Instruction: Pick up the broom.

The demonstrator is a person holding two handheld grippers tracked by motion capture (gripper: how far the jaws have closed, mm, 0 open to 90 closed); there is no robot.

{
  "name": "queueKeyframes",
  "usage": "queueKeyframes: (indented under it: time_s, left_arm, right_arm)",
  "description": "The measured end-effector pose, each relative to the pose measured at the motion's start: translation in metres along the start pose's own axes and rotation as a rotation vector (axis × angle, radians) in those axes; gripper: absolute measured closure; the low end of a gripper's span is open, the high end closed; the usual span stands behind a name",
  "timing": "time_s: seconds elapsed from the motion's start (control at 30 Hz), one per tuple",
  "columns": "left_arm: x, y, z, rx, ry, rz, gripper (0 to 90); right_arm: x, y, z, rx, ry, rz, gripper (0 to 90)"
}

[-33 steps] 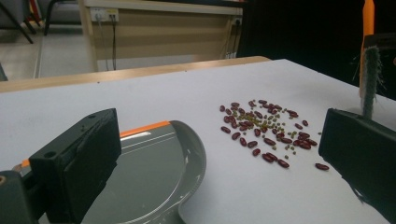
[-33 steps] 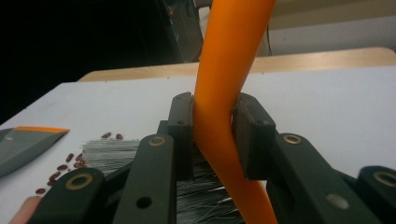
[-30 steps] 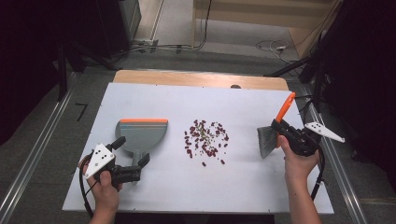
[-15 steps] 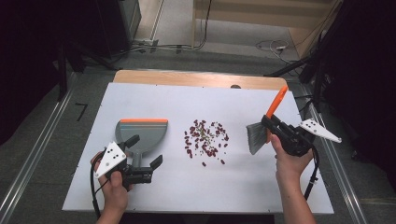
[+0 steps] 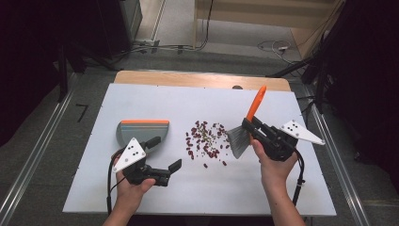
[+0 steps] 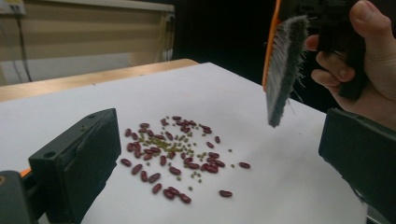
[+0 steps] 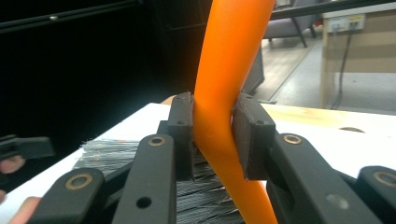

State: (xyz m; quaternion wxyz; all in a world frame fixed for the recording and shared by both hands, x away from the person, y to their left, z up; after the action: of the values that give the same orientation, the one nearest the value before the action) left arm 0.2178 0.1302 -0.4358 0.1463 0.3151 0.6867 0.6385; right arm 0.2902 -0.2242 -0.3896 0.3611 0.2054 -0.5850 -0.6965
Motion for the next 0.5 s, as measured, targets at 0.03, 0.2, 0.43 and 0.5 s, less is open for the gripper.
queueKeyframes:
  time_s: [0.03,0.2,0.43,0.5]
  left_arm:
    - [-0.005,0.002,-0.004,0.002,-0.018,0.017,0.0]
    - [-0.02,0.008,-0.015,-0.018,-0.057,0.047,0.0]
    - [-0.035,0.011,-0.027,-0.002,-0.128,0.044,2.2]
    - [-0.036,0.01,-0.028,0.001,-0.133,0.044,3.0]
  right_arm:
    - [-0.001,0.0,0.003,0.004,0.007,-0.001,69.0]
    - [-0.005,0.005,0.016,0.013,0.031,-0.013,69.1]
    - [-0.012,0.006,0.034,0.031,0.059,-0.018,69.1]
    - [-0.013,0.006,0.036,0.033,0.066,-0.018,69.1]
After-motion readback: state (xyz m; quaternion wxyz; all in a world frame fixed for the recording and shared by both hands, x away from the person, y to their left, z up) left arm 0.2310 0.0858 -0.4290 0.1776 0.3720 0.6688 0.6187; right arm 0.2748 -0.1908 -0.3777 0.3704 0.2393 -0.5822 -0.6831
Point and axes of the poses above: each handheld gripper's, and its own axes: x roughly backward along the jaws, y roughly out of its top, z roughly to its left, the point moved 1 cm from there along -x, roughly forward along the jaws, and after that the axes turned 6 degrees about y, right-handed, at the moved point
